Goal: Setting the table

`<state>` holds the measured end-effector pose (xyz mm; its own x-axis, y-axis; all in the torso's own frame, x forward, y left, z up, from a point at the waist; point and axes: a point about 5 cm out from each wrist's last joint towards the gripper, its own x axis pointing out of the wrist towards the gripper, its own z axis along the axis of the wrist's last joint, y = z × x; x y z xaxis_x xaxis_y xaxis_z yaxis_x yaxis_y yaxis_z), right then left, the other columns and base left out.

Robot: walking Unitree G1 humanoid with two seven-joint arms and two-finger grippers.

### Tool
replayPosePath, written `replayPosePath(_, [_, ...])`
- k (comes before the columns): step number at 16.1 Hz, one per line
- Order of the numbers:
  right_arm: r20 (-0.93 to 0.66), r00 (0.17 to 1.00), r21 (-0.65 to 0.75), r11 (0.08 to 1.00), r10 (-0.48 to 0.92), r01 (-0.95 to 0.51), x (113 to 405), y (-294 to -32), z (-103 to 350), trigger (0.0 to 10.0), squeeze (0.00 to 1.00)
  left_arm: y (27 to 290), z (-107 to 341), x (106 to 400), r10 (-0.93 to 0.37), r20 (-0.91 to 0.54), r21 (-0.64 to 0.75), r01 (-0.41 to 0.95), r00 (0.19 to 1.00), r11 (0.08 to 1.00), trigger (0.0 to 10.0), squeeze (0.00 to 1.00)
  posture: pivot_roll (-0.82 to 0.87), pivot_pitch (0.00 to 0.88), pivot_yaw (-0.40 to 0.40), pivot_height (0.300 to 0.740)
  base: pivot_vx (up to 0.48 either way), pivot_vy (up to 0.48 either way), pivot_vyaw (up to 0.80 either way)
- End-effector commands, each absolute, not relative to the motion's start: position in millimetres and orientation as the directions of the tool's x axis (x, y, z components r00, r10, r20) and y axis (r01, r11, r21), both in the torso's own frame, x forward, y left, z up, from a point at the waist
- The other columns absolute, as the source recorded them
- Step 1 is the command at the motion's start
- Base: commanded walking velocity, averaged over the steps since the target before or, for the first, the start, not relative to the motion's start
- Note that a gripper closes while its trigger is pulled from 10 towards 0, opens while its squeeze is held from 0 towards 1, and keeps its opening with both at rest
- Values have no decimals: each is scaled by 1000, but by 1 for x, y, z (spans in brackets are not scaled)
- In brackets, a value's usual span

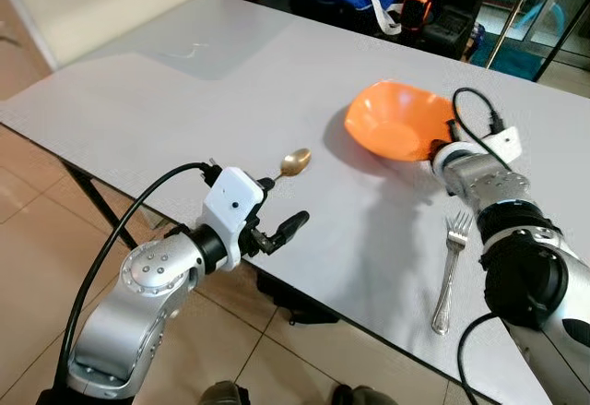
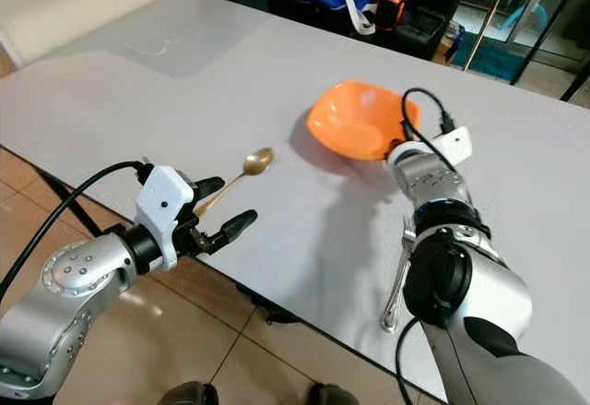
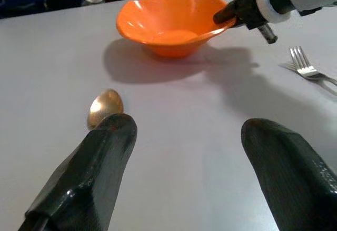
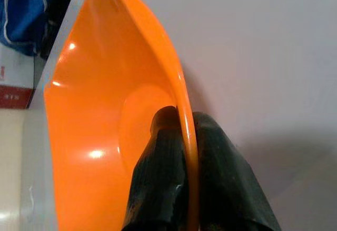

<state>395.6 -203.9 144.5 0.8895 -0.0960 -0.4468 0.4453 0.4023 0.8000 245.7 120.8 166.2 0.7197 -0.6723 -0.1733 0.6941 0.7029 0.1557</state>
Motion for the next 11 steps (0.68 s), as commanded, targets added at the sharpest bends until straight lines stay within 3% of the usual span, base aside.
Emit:
replayPosePath(1, [-399, 914, 830, 394, -74, 395, 403, -196, 159, 10000, 0, 120, 168, 241, -688, -177, 154, 710, 704, 687, 10000, 0, 82, 113, -25, 740, 0, 0, 0])
replayPosePath(4, [-403, 912, 821, 410, -77, 397, 403, -189, 157, 10000, 0, 120, 167, 239, -687, -192, 152, 713, 701, 685, 10000, 0, 84, 119, -24, 740, 0, 0, 0])
replayPosePath(5, [-402, 913, 824, 405, -73, 396, 403, -187, 157, 10000, 686, 121, 166, 238, -685, -197, 153, 712, 701, 685, 10000, 0, 85, 118, -23, 740, 0, 0, 0])
replayPosePath(6, [-403, 913, 818, 420, -69, 393, 404, -185, 156, 10000, 1000, 120, 166, 238, -684, -201, 154, 712, 701, 685, 10000, 0, 85, 118, -23, 740, 0, 0, 0])
replayPosePath(11, [-381, 922, 829, 418, -60, 370, 406, -183, 161, 10000, 1000, 121, 168, 240, -680, -199, 161, 708, 706, 687, 10000, 0, 85, 107, -25, 740, 0, 0, 0])
